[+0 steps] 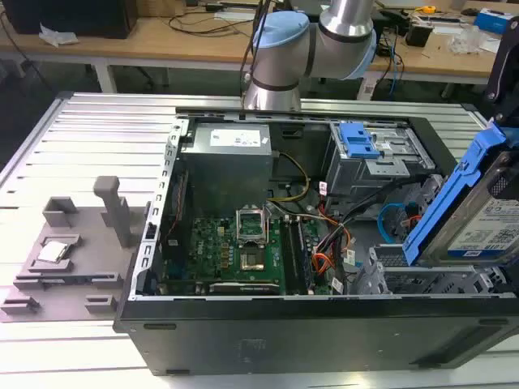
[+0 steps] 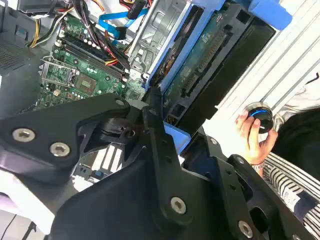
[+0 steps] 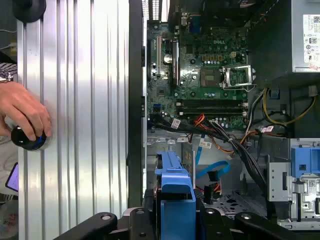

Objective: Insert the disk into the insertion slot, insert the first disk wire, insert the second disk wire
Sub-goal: 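Insert the disk into the insertion slot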

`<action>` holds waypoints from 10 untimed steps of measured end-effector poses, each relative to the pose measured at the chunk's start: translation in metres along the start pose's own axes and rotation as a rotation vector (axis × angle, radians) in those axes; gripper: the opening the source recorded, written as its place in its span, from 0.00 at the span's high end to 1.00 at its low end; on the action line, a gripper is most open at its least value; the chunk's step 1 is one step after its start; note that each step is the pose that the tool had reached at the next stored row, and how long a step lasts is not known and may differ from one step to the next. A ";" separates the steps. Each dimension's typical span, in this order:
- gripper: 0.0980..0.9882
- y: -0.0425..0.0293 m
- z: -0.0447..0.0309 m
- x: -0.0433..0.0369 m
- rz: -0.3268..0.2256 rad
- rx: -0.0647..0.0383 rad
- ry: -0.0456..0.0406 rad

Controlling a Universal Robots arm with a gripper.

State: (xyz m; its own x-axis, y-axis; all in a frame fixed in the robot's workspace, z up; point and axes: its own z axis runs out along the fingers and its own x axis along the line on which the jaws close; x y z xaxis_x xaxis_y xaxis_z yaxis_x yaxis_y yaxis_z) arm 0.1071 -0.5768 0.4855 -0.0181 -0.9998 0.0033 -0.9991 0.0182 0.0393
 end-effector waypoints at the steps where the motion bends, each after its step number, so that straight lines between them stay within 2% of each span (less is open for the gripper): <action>1: 0.70 0.0011 0.0019 0.0000 0.000 0.000 -0.0001; 3: 0.70 0.0018 0.0069 0.0000 0.000 0.000 0.0000; 10: 0.70 0.0023 0.0137 0.0000 0.000 0.000 -0.0001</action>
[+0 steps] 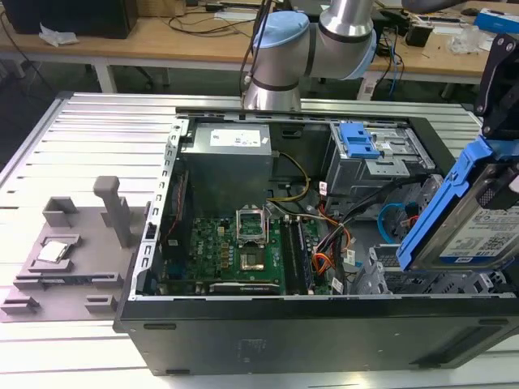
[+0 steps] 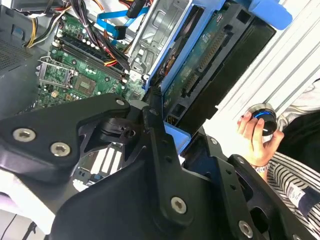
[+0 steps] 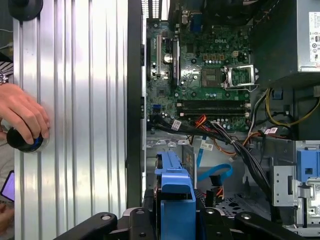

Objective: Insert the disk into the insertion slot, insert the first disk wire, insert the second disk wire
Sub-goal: 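Insert the disk into the insertion slot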

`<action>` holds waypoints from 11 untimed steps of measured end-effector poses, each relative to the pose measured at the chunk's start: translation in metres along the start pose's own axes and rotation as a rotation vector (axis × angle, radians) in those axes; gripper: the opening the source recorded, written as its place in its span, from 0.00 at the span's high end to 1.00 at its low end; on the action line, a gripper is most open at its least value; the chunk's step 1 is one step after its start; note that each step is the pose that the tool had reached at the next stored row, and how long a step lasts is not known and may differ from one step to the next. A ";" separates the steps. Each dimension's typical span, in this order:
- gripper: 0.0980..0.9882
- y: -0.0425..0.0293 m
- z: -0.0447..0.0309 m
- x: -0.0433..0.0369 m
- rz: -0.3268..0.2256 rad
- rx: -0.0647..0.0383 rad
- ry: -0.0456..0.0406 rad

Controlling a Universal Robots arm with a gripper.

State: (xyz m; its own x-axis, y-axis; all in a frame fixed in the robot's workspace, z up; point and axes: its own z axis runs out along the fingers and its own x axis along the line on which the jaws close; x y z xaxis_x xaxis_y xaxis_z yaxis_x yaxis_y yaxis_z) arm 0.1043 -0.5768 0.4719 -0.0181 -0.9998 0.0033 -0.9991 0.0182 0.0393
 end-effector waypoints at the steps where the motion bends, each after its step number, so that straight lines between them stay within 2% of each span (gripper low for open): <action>1: 0.70 0.0002 0.0017 0.0000 0.000 0.000 0.0000; 5: 0.70 0.0032 0.0079 0.0001 0.000 0.000 0.0000; 11: 0.70 0.0038 0.0132 0.0000 0.000 0.000 0.0001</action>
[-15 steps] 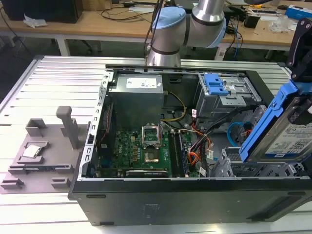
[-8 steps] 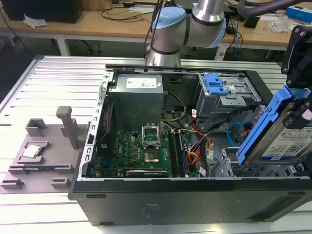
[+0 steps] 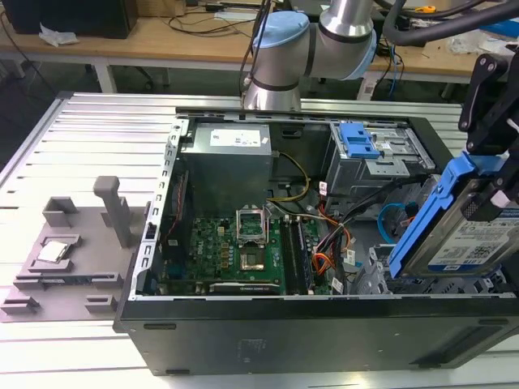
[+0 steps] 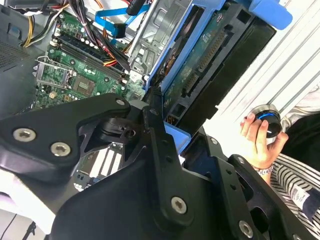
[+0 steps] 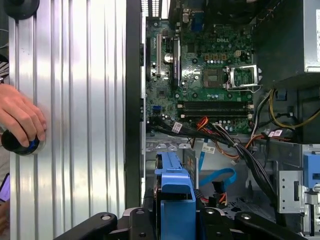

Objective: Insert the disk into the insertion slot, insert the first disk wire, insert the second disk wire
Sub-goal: 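Insert the disk into the insertion slot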

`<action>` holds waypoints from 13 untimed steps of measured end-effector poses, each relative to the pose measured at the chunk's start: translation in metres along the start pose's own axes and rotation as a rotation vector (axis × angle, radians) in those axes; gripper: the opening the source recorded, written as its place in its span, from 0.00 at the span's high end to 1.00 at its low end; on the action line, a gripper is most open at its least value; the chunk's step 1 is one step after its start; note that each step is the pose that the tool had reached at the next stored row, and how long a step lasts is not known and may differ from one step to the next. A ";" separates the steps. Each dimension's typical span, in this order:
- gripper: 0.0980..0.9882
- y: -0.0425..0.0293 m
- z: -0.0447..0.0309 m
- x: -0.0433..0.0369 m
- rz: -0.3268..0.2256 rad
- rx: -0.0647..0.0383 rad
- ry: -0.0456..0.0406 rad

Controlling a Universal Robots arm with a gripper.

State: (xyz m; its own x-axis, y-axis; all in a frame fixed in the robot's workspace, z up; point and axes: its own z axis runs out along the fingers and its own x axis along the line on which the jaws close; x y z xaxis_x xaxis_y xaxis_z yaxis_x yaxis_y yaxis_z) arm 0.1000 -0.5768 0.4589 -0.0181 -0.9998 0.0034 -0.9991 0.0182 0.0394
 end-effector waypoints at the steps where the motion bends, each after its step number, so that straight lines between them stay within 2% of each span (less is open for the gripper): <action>1: 0.70 0.0001 0.0005 0.0000 0.000 0.000 0.0000; 13: 0.70 0.0005 0.0093 0.0000 0.000 0.000 -0.0001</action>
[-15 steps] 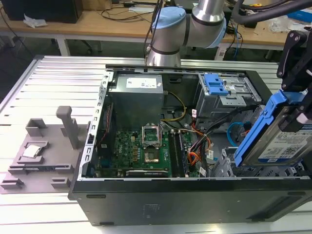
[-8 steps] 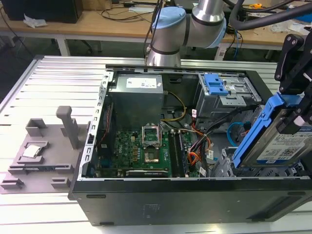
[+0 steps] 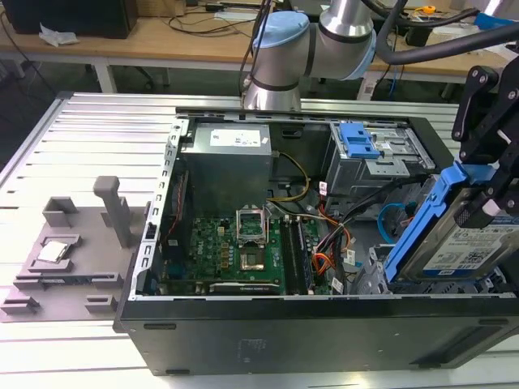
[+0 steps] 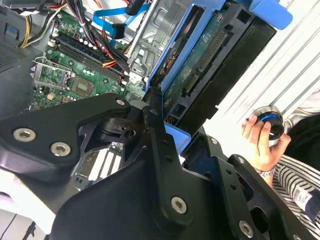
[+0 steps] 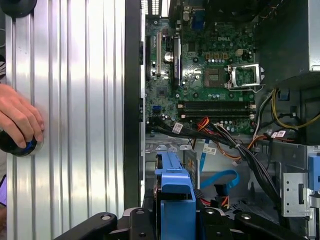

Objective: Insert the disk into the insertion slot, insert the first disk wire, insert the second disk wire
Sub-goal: 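Insert the disk into the insertion slot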

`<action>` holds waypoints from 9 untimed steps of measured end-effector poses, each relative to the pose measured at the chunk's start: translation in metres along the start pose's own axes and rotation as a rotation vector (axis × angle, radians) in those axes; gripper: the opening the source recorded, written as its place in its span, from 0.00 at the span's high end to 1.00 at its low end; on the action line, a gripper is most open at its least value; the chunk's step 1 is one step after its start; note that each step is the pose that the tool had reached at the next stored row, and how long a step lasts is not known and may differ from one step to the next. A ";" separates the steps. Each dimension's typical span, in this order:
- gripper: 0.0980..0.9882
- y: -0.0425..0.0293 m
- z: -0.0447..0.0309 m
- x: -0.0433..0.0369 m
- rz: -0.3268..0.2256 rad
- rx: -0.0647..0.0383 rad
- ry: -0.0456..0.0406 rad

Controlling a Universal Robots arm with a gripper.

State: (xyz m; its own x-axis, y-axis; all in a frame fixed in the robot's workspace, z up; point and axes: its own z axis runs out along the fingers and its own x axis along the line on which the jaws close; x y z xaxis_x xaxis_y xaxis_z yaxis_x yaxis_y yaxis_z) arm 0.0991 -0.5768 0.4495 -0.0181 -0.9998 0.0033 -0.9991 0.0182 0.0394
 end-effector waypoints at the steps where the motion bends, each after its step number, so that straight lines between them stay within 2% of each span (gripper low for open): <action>1: 0.70 0.0000 0.0005 -0.0001 0.000 0.000 -0.0001; 7: 0.70 0.0002 0.0010 -0.0094 -0.001 0.000 0.0002; 9: 0.70 0.0004 0.0009 -0.0185 -0.002 0.000 0.0012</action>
State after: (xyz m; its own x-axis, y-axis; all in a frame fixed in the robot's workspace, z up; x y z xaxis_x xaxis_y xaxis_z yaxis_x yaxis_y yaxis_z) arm 0.0990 -0.5583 0.4486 -0.0160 -0.9999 0.0044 -0.9991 0.0161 0.0394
